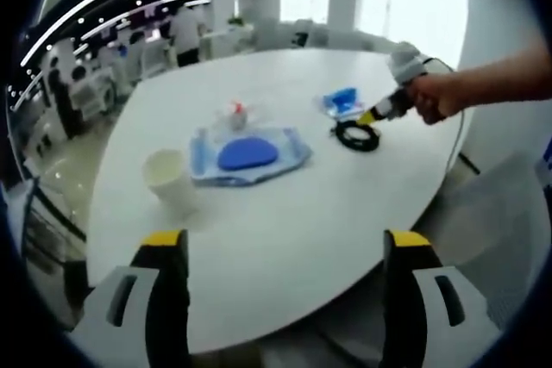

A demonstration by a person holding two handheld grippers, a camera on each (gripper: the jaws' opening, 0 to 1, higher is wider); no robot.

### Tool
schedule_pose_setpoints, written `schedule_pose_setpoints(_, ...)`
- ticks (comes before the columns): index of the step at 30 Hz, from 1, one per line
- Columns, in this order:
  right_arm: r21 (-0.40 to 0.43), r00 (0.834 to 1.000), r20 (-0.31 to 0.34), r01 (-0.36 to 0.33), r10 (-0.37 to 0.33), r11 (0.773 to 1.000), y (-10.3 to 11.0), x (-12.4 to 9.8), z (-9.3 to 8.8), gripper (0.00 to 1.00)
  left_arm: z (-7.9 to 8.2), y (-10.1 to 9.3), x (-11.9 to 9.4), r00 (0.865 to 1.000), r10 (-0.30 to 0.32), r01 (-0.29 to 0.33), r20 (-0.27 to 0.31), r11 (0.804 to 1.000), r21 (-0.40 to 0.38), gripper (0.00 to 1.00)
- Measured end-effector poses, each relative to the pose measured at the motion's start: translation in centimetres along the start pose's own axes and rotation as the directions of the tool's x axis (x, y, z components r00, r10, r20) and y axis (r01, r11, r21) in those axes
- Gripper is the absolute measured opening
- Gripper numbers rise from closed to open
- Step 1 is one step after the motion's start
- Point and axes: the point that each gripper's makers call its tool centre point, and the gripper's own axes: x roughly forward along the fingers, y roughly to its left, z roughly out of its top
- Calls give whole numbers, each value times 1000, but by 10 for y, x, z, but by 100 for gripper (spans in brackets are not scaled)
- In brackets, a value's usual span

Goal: Arrange the tabletop items into an orderly group along one side of the table until the central work area is clear of visible clutter.

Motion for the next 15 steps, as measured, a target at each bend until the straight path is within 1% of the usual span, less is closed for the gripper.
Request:
schedule_pose_setpoints(4,19,1000,3,-20,20,1000,9,-10,1,40,0,0,0,1000,-2,2,2,1000,-1,90)
schedule_pose_setpoints(5,21,1000,2,-27,27,999,-3,6,9,41,1,0,0,1000,-2,2,2,1000,0,90)
schedule_pose_setpoints(6,22,1000,4,-30,30,999,-4,8,11,42,1,0,0,1000,-2,2,3,1000,1,90)
schedule_pose_setpoints(12,41,997,9,-75,75,996,6,-2,13,46,2,0,1,1000,-4,4,5,1000,3,90)
schedule_pose_setpoints(13,45,996,3,-86,86,995,-9,16,20,47,2,0,1,1000,-4,4,6,1000,2,90)
schedule_pose_setpoints(15,50,995,-5,-95,96,994,-15,24,21,49,2,0,0,1000,-4,4,7,1000,1,90)
